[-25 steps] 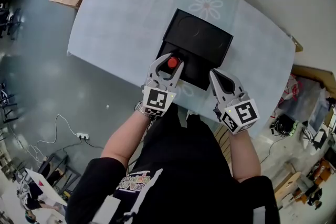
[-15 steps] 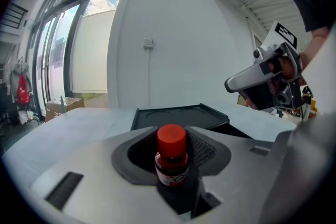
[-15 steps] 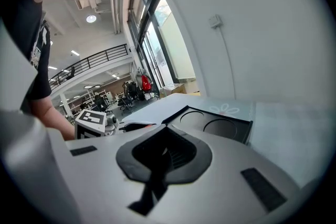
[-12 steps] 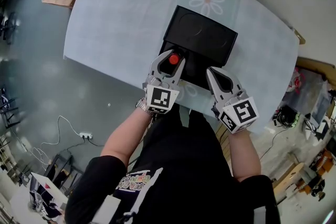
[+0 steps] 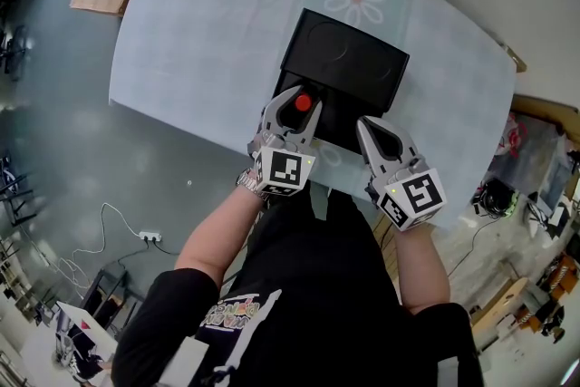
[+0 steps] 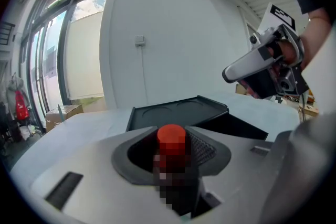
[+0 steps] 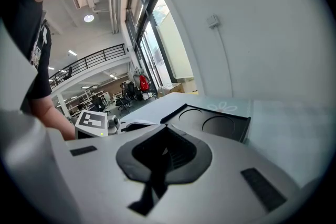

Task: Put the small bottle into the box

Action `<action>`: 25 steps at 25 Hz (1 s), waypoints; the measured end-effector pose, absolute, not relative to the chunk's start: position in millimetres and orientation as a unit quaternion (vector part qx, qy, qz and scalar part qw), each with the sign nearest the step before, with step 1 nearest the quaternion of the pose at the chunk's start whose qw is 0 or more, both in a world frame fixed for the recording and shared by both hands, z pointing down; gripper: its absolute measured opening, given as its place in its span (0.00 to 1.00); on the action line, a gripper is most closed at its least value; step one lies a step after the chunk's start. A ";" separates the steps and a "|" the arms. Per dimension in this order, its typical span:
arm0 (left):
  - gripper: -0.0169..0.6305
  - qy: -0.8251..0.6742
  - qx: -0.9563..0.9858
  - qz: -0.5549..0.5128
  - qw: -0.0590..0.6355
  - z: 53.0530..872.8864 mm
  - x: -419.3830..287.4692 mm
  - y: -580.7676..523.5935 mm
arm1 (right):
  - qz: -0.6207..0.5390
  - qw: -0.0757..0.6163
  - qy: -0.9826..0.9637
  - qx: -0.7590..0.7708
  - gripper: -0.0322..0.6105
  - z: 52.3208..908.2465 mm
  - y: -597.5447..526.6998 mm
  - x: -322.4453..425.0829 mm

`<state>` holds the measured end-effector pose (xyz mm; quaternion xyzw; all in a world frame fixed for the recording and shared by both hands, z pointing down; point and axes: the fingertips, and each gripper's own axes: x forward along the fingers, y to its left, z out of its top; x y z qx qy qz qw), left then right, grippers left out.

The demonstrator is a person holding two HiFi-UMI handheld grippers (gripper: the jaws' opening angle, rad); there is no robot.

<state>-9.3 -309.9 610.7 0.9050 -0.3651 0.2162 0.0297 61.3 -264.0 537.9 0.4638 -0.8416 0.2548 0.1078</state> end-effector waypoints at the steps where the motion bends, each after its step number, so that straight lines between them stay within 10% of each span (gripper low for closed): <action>1: 0.27 -0.365 0.904 0.220 0.028 611.4 -9.2 -309.9 | 0.255 0.107 -0.841 0.465 0.06 537.4 -263.7 61.3; 25: 0.31 -0.405 0.885 0.229 0.005 593.2 -18.0 -298.3 | 0.229 0.094 -0.857 0.451 0.06 512.8 -247.1 73.2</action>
